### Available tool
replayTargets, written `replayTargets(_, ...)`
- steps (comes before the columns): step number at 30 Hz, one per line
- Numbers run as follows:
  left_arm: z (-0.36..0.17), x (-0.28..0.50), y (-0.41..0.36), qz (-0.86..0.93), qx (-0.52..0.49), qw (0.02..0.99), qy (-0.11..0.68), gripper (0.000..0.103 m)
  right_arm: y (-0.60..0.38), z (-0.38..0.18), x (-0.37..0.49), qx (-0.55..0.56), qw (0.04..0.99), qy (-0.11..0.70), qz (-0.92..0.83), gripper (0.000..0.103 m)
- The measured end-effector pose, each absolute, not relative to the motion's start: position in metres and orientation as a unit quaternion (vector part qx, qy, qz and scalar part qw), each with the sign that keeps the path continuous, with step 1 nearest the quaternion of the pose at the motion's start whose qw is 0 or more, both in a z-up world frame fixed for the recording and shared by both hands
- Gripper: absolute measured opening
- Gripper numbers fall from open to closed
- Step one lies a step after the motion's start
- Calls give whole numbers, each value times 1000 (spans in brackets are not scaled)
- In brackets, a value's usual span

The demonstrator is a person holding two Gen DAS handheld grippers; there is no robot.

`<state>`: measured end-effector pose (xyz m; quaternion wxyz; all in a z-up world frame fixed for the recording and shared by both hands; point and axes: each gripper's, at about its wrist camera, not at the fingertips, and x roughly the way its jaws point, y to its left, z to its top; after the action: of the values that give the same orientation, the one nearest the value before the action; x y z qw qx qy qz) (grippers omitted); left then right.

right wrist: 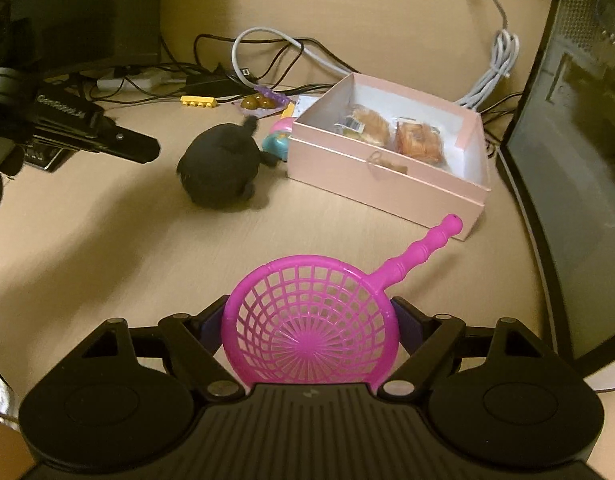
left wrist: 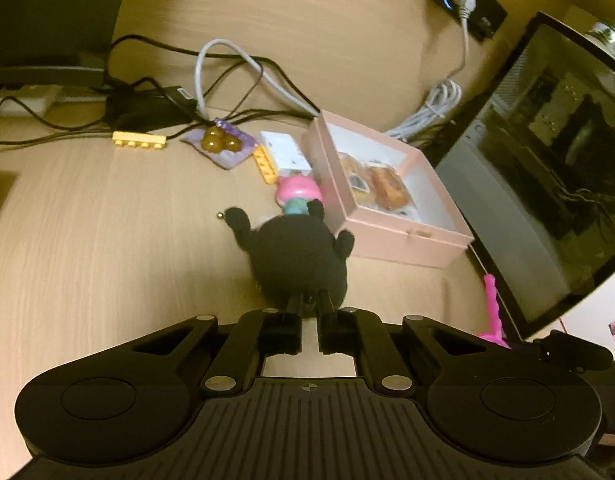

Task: Organize objects
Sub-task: 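Carry the black plush with the left gripper and set it on the desk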

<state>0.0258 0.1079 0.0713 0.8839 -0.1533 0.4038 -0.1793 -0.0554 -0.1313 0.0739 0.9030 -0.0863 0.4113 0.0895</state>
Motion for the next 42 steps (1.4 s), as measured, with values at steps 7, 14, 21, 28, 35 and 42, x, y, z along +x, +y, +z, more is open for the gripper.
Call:
replayTargets(7, 63, 32, 110, -139, -108, 902, 394, 14, -137, 62, -63, -82, 903, 417, 66, 83)
replayTargets(14, 75, 93, 124, -63, 22, 948, 311, 15, -142, 48, -51, -68, 904, 418, 60, 86)
replayTargets(21, 54, 159, 104, -106, 267, 919, 271, 21, -141, 50, -47, -81, 902, 418, 75, 93)
replayTargets(28, 27, 184, 107, -149, 375, 854, 329, 22, -160, 49, -41, -45, 898, 432, 75, 94)
replayTargets(35, 17, 203, 120, -142, 393, 839, 349, 22, -160, 49, -33, -34, 896, 436, 81, 94)
replayTargets(42, 8, 219, 121, -161, 402, 826, 361, 22, -155, 45, -28, -37, 890, 446, 85, 95)
